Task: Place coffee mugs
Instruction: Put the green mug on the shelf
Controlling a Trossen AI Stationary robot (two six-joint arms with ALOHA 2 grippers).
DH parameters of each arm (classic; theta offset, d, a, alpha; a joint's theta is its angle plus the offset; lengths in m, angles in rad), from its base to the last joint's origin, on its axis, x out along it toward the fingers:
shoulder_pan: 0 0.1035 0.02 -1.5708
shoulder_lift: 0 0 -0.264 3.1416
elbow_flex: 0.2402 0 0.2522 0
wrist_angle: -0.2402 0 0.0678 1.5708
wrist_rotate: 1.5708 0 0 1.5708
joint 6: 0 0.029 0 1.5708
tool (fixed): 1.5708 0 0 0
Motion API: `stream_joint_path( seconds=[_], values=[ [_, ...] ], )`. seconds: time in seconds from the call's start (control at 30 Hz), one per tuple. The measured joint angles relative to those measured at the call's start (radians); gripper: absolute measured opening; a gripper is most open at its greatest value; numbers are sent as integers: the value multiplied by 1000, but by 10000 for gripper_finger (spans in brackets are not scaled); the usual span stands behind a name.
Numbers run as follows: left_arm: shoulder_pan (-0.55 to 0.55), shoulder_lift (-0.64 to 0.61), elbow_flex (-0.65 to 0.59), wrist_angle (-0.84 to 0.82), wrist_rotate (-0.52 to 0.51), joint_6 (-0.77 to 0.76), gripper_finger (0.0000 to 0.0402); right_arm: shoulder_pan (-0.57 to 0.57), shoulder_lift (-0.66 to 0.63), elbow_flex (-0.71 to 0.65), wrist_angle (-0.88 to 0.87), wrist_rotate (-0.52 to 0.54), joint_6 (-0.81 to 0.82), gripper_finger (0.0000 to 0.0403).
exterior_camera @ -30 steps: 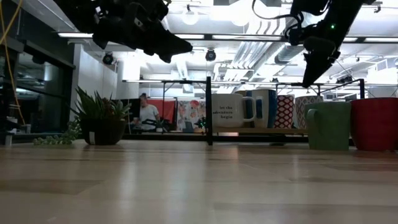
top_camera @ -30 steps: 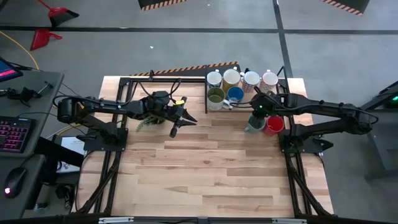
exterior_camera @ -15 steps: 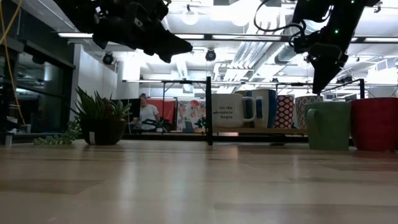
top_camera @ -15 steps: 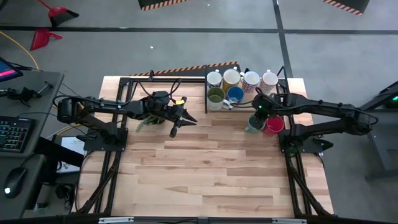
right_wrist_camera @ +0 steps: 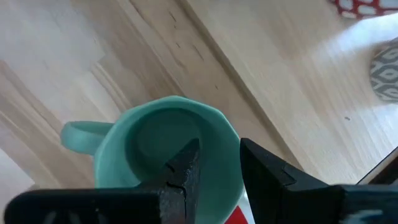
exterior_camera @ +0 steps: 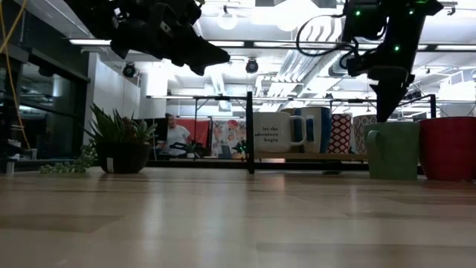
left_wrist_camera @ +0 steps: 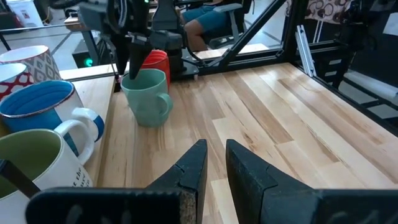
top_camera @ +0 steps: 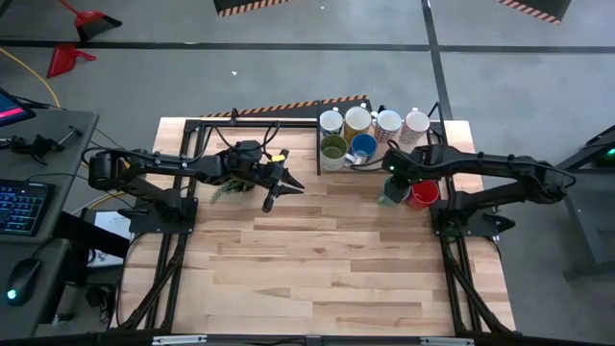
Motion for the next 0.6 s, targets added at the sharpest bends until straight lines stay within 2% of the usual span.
stream_joint_path(
  seconds=[0.37,0.6],
  values=[
    [0,0,0,0,0,0,51,0,105,0,2,95,-14,94],
    [0,0,0,0,0,0,51,0,121,1,7,86,-17,94]
  ],
)
